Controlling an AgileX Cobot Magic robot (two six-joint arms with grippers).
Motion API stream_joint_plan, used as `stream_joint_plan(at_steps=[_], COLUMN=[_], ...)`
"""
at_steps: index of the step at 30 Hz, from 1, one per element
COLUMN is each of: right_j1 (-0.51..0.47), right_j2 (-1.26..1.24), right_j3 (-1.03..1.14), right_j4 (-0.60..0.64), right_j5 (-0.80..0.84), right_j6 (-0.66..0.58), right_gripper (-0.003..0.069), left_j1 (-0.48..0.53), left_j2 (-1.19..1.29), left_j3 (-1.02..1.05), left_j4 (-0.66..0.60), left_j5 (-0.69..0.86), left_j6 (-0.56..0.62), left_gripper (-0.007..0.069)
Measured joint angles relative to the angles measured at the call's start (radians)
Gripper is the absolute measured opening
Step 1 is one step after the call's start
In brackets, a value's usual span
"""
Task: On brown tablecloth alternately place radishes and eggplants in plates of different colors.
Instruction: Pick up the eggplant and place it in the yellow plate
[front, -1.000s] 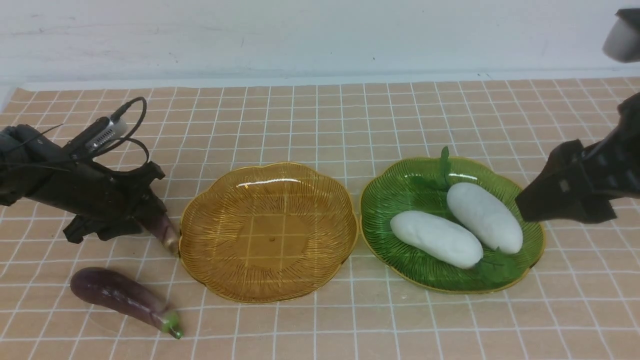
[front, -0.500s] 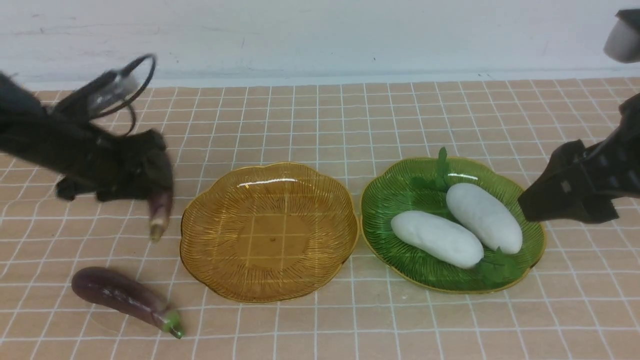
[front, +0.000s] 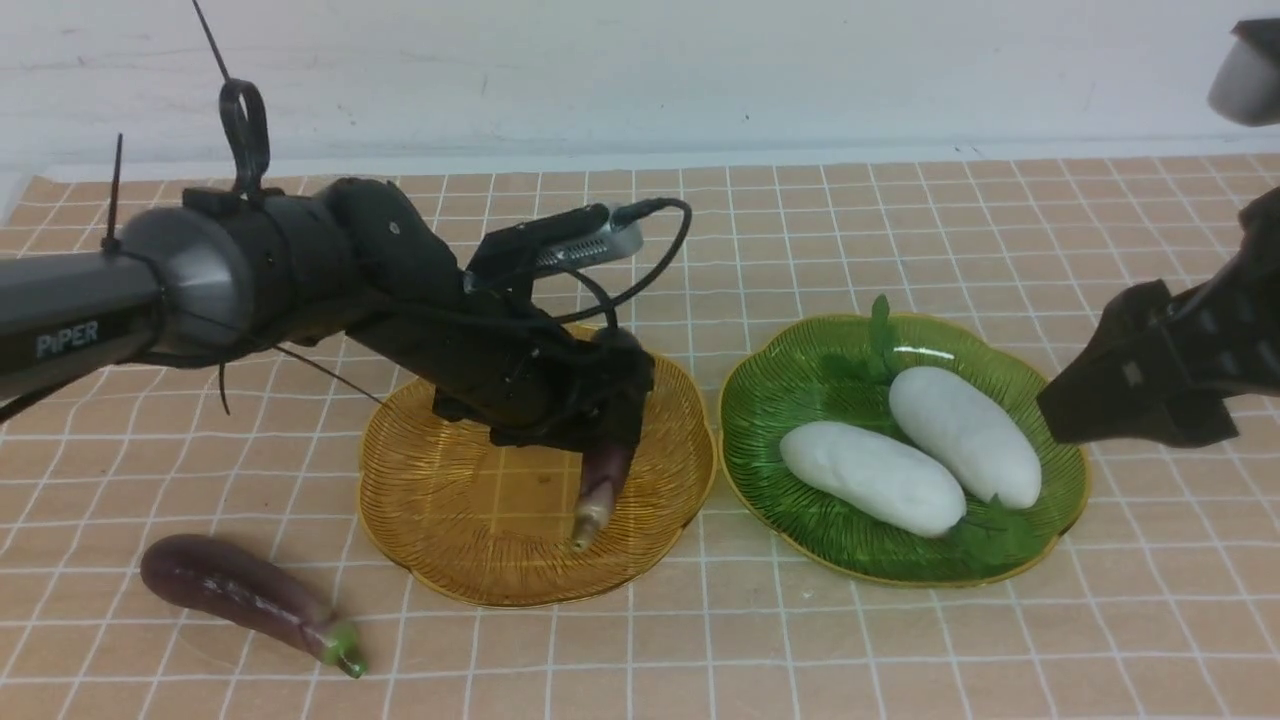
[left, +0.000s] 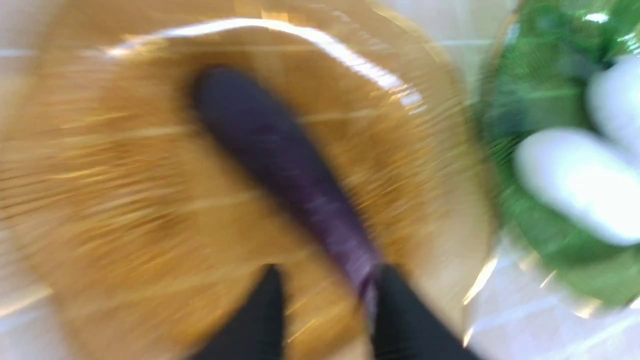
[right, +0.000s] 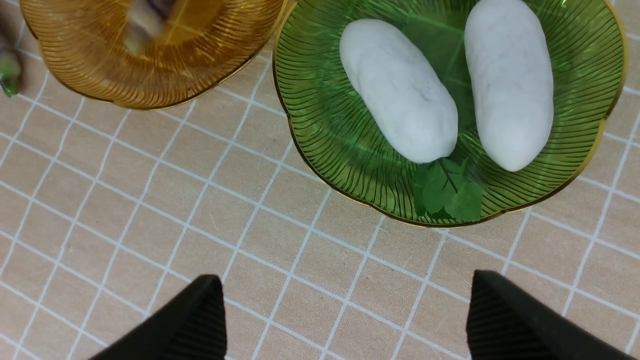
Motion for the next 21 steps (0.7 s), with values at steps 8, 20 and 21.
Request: stream_joint_plan(at_steps=[8,20,21], right_j1=[0.000,0.000,0.000], right_j2=[0.000,0.000,0.000], right_j3=[0.000,0.000,0.000], right_j4=[0.019,0.022,0.022], right_j5=[0.000,0.000,0.000], right_j6=[0.000,-0.001,-0.001], right_gripper=[0.0590,0.0589,0.0589], left_j1=[0.203,0.241,0.241], left_j2=[-0.189,-0.254,-0.251], left_j3=[0.150,0.503,0.505], left_j4=[0.167,0.135,0.133], left_j5=[0.152,-0.116,-0.128], left_j6=[-0.025,-0.294,-0.302], left_gripper=[0.0004,0.0149,0.0174])
